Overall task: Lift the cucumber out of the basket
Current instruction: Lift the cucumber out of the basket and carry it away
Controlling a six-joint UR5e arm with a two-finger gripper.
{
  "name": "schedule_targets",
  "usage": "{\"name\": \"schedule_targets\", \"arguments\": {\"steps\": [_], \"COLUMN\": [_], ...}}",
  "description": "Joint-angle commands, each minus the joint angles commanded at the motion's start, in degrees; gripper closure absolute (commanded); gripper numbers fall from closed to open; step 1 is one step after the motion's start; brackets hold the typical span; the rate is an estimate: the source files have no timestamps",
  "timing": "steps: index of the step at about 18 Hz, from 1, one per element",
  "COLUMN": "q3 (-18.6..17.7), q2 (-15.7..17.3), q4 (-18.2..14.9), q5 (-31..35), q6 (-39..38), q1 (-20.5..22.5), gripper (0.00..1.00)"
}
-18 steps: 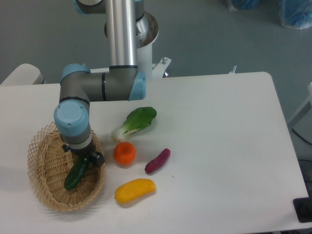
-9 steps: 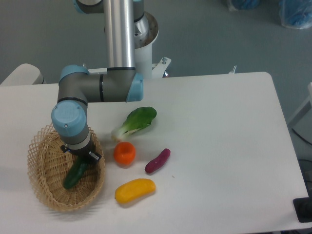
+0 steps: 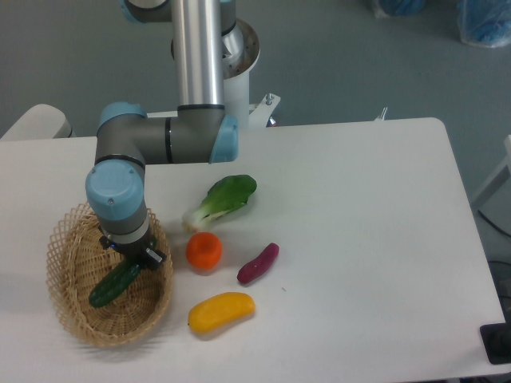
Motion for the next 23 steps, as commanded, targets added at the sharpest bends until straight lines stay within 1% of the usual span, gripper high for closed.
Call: {"name": "schedule_targets", "arguments": {"steps": [2, 3, 8, 11, 15, 17, 19, 21, 23], "q3": [2.3, 3.0, 4.5, 6.6, 8.8, 9.2, 9.7, 10.5, 11.9], "q2": [-0.1, -0.2, -0.3, -0.8, -1.8, -2.3, -3.4, -4.3, -5.4], "q4": [-2.0, -2.4, -2.4, -2.4, -2.3, -2.3, -2.3, -2.3, -2.4], "q5": [-1.0, -1.0, -1.0, -0.9, -0.7, -0.7, -0.6, -0.5, 0.1], "q6": [0.0, 0.0, 0.8, 1.5, 5.4, 9.3, 13.2, 16.6, 19.5], "q1": [0.4, 0.9, 4.5, 6.9, 11.1, 13.5, 16.0, 18.7, 20.5], "gripper": [0.95, 0.95, 0.95, 0.95, 0.95, 0.95, 0.95, 0.95, 0.95]}}
